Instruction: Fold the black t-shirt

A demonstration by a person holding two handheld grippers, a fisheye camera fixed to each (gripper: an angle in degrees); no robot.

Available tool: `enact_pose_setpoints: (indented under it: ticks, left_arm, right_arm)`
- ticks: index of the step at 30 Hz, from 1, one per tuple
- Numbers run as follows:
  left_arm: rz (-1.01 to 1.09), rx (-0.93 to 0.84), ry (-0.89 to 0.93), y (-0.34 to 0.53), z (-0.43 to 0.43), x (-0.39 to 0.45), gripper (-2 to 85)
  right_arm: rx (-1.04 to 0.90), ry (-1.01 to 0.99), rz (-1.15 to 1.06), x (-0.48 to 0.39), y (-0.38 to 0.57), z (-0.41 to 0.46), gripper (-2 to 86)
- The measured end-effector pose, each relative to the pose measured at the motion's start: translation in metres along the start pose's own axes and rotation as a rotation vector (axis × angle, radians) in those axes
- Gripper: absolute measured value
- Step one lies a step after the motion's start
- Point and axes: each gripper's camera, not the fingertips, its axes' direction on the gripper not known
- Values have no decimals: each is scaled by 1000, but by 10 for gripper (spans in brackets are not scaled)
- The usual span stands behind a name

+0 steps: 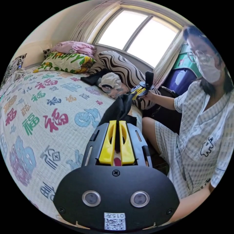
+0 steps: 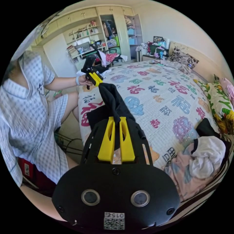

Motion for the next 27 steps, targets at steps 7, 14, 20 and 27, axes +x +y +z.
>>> enact_pose_setpoints:
  ticks: [7,14,20,27]
  left_arm:
    - [-137,-137,-19,66,37,40,6]
    - [-233,-146,-51,83,16,59,36]
    - [-275,-50,-18,71,29,61,64]
    - [-437,-63,-13,114,74,54,4]
  right_arm:
    - [-349,17,-20,-68,26,67,45]
    - [-364,-60,251,-57,48,43,76]
    - [-99,-141,227,-70,17,41,112]
    - [-158,-192,281,-67,36,102,55]
